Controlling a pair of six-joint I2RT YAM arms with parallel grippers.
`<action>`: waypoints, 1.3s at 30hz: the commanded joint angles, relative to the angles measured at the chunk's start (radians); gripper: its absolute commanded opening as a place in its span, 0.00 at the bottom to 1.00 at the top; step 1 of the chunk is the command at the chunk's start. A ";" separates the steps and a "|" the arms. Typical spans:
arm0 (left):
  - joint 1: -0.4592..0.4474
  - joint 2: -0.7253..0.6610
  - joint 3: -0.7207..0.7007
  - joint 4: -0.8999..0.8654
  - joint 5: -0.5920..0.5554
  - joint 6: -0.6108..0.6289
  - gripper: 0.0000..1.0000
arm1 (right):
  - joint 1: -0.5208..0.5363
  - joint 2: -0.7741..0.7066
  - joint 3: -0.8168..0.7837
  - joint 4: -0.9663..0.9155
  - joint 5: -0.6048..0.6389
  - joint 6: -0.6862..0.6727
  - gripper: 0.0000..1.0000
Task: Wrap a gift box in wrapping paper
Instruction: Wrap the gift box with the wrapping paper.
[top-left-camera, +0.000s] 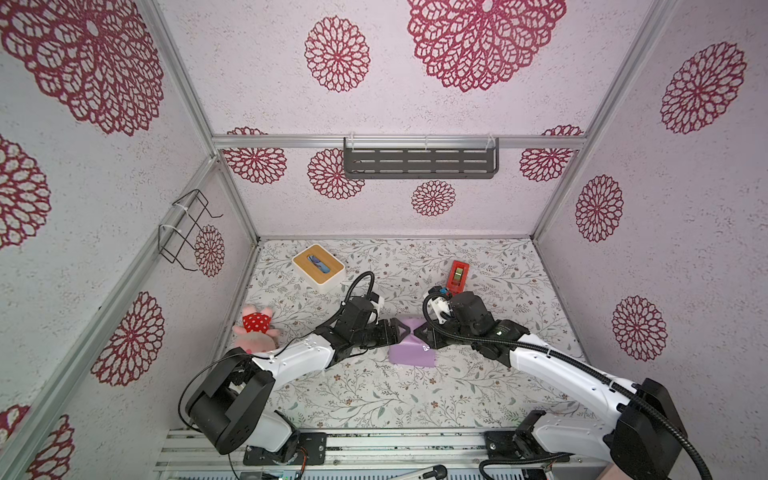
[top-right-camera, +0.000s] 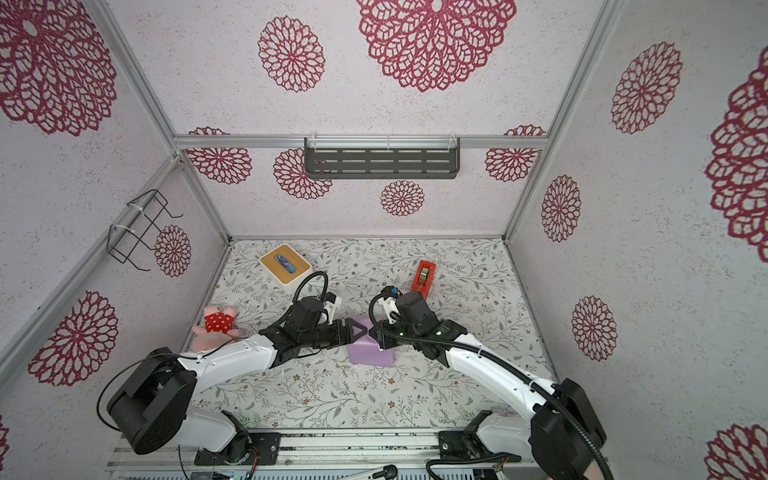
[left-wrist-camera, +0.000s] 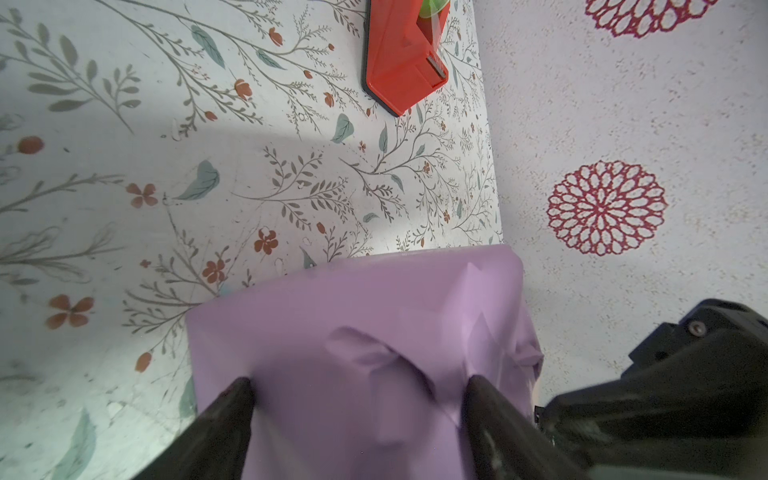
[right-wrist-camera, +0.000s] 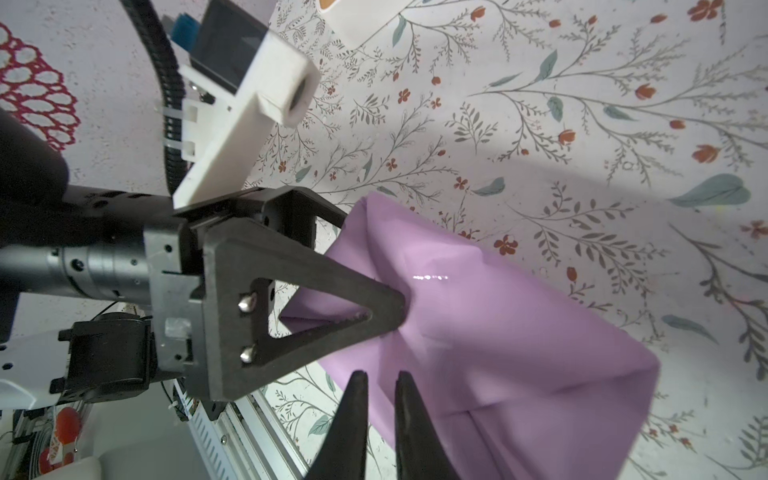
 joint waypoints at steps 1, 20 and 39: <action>-0.008 0.049 -0.039 -0.201 -0.051 0.031 0.81 | 0.002 -0.005 -0.028 -0.005 0.015 0.029 0.16; -0.008 0.051 -0.028 -0.207 -0.051 0.038 0.81 | -0.005 -0.029 -0.038 0.081 0.005 0.071 0.17; -0.008 0.050 -0.025 -0.207 -0.049 0.037 0.81 | -0.024 0.096 0.008 0.133 0.027 0.066 0.15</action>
